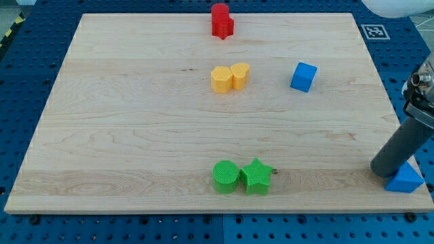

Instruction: Move the blue cube to the bottom right of the board

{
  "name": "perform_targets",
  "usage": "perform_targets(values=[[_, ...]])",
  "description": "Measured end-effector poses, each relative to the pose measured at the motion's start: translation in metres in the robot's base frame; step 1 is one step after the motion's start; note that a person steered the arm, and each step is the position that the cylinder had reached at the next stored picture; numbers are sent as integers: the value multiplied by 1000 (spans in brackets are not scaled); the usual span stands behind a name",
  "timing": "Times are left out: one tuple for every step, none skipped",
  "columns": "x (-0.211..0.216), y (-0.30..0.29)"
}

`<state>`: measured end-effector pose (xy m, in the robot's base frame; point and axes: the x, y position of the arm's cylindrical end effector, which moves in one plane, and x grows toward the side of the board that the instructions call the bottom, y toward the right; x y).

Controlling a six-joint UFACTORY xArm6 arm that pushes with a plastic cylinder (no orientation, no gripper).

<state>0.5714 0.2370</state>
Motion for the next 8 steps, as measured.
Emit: perform_targets(values=[[-9, -1], [-14, -1], [-14, -1], [-21, -1], [-57, 1], [-94, 4], [-123, 16], [-124, 20]])
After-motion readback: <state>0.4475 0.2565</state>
